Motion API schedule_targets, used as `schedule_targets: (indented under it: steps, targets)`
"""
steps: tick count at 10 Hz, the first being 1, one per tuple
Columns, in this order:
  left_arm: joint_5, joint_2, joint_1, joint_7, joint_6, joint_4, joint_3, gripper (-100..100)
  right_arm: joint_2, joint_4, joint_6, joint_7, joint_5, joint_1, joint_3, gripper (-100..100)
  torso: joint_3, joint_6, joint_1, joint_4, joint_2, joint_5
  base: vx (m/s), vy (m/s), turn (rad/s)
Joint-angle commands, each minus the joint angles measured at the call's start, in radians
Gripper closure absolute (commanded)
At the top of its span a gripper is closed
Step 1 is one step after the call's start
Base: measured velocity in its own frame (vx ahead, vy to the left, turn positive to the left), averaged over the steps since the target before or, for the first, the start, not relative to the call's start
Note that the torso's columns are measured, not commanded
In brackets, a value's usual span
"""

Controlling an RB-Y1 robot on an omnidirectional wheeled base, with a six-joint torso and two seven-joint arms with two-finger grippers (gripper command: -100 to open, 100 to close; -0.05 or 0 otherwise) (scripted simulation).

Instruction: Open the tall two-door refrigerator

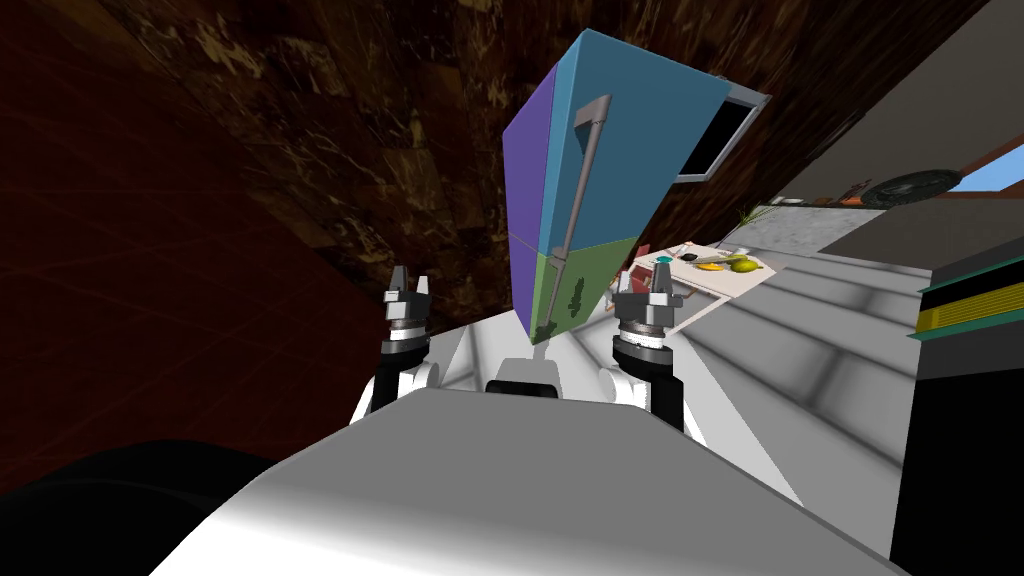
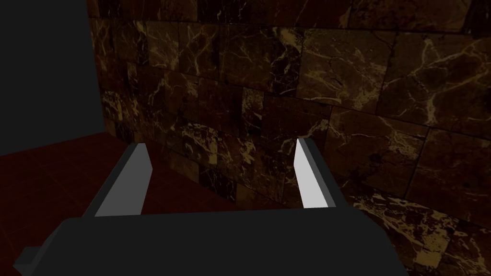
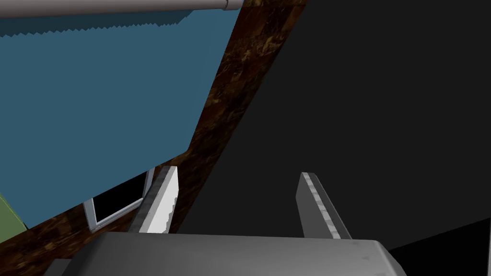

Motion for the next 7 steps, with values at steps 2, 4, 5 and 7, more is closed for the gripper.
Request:
schedule_targets:
  steps: [2, 4, 5, 7]
  targets:
    - [0.0, 0.0, 0.0, 0.0, 0.0, 0.0, 0.0, 0, 0.0, 0.0, 0.0, 0.0, 0.0, 0.0, 0.0, 0, -0.295, 0.0, 0.0, 0.148, 0.148, 0.0, 0.0, 0.0, 0.0]
    - [0.0, 0.0, 0.0, 0.0, 0.0, 0.0, 0.0, 0, 0.0, 0.0, 0.0, 0.0, 0.0, 0.0, 0.0, 0, -0.59, 0.0, 0.0, 0.295, 0.296, 0.0, 0.0, 0.0, 0.0]
    - [0.0, 0.0, 0.0, 0.0, 0.0, 0.0, 0.0, 0, -0.039, 0.008, 0.005, 0.006, 0.013, 0.002, -0.009, -100, -0.738, 0.0, 0.0, 0.369, 0.369, 0.0, 0.023, 0.025, -0.03]
    - [0.0, 0.0, 0.0, 0.0, 0.0, 0.0, 0.0, 0, -0.079, 0.019, 0.011, 0.016, 0.032, 0.004, -0.023, -100, -0.827, 0.0, 0.001, 0.411, 0.411, 0.0, 0.048, 0.042, -0.042]
